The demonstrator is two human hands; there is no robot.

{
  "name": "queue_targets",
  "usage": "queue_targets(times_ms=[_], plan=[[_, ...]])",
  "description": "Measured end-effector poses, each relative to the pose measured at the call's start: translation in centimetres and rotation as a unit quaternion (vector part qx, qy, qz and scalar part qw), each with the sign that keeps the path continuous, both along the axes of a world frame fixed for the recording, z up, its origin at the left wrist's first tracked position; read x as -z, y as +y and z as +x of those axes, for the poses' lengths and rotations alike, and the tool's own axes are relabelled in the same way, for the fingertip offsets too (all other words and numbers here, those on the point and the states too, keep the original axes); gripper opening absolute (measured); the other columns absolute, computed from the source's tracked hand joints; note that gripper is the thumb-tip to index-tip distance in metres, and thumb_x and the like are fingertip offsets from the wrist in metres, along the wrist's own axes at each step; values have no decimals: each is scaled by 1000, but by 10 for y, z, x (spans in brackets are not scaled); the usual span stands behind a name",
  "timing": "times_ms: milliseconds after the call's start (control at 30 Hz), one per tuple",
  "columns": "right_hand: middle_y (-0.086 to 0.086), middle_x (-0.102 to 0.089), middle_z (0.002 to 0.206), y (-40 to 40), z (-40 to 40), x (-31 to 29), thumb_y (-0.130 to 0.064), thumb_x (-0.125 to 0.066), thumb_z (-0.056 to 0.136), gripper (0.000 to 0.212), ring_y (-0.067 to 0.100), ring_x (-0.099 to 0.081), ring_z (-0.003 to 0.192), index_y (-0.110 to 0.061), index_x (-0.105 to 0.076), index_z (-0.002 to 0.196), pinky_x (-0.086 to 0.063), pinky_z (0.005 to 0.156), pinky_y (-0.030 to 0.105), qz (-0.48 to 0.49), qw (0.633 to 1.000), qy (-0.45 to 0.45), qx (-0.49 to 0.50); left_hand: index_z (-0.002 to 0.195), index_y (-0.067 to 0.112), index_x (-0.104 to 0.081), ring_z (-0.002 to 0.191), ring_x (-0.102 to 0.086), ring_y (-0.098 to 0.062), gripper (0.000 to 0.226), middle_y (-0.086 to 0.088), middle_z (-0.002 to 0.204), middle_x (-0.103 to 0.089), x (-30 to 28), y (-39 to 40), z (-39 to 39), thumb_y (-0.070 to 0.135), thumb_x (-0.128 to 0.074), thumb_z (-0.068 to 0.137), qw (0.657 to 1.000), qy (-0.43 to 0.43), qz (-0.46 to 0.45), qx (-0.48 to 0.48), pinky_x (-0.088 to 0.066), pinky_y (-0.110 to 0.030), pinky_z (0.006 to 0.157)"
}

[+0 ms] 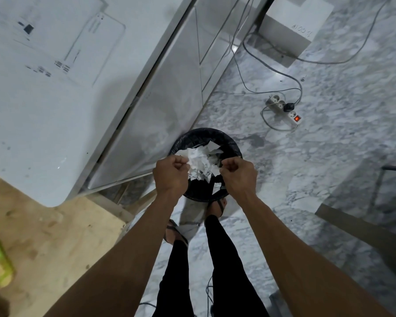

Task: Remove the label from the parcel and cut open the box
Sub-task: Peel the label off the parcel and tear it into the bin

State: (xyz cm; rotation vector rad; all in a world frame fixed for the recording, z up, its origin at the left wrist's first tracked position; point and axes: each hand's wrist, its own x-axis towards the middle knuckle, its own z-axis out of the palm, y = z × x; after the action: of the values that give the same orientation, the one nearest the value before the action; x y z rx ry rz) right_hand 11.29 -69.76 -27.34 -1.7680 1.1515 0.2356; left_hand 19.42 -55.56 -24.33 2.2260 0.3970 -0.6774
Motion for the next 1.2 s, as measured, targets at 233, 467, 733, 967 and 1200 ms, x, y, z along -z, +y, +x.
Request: queue_targets(times_ms=[233,467,733,967,1200], plan=[[-3,-71,82,0,-2,-2,-7,-67,82,16,10,-67,80,-12,-74,96,-56,82,26,1,1000,2,-12,83,21,-70,65,-64,3,22,10,74,-69,0,-1,-4,0,-75,81,1000,-3,-21,6,-58,-23,79],[-2,-72,84,-6,-4,-7,-6,-68,82,15,12,-68,81,-10,-74,95,-57,83,28,1,1000,-9,-12,92,17,-73,61,-60,-9,24,6,69,-60,-2,-4,-7,2,-82,76,999,-17,-30,23,-61,-37,75],[0,-74,88,-12,-7,-12,-7,-68,82,17,11,-69,83,-12,-75,96,-57,83,26,2,1000,-16,-10,107,23,-74,69,-73,-27,40,-8,66,-62,-2,-6,-10,11,-87,72,998,-16,-50,20,-62,-46,75],[-1,-73,88,-10,-11,-16,-7,-69,82,16,10,-68,83,-12,-74,96,-54,81,22,8,1000,-18,-11,122,22,-69,83,-68,-26,56,10,78,-60,-13,-7,-12,20,-89,70,999,-24,-33,31,-59,-44,82],[-2,-69,81,-7,-5,-53,-11,-70,83,13,13,-66,78,-11,-73,96,-54,77,25,7,999,-26,-45,119,13,-70,91,-66,-19,45,2,94,-65,-57,10,-13,23,-84,77,999,-38,-25,13,-57,-39,88]])
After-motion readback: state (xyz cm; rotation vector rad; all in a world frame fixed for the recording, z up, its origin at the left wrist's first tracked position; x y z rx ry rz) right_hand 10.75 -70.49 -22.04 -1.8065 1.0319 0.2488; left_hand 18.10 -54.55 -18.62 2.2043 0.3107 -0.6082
